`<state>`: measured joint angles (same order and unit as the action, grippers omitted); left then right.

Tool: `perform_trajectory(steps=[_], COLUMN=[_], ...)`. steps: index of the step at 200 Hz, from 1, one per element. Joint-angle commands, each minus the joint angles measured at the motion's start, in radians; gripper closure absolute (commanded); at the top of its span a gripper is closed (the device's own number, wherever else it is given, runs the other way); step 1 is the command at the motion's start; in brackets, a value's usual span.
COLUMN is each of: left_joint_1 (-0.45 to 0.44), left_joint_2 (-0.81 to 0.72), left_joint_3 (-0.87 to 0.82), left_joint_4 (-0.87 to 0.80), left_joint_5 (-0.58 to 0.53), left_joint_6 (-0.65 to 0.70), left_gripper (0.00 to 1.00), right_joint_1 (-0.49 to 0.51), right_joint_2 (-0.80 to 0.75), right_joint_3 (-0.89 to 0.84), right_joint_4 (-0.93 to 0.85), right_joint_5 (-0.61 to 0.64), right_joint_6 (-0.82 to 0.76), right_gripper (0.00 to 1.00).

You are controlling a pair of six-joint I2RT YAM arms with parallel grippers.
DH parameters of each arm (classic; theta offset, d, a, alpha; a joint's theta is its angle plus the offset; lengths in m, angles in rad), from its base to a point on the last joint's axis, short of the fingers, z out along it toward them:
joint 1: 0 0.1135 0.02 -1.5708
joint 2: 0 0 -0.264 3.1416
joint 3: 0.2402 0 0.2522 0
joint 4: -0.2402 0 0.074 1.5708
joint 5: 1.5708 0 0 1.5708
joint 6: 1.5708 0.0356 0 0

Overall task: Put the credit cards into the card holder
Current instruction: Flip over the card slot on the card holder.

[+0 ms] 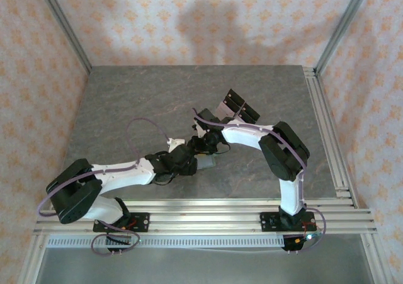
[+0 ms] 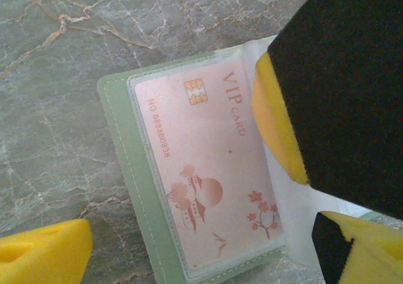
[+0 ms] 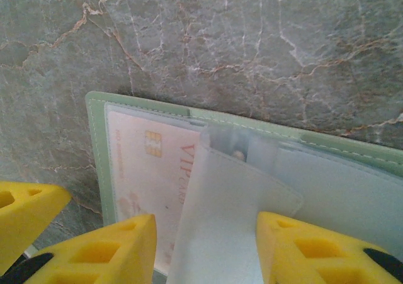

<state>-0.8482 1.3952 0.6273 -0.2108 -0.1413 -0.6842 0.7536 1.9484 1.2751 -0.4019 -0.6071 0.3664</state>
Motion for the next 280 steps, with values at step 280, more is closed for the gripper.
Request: perform_trajectory(steps=[280], left_joint_1=[-0.013], left_joint_2=[-0.327], left_joint_3=[-0.080], left_joint_4=[-0.148], left_joint_5=[-0.191], left_joint_6=[-0.096], left_gripper=[0.07], right_joint_1=[0.070], right_joint_2=[0.001], right_joint_3=[0.015], right_joint_4=[0.166], right_joint_5=[-0.061], right_joint_6=[0.220], right_gripper=[0.50])
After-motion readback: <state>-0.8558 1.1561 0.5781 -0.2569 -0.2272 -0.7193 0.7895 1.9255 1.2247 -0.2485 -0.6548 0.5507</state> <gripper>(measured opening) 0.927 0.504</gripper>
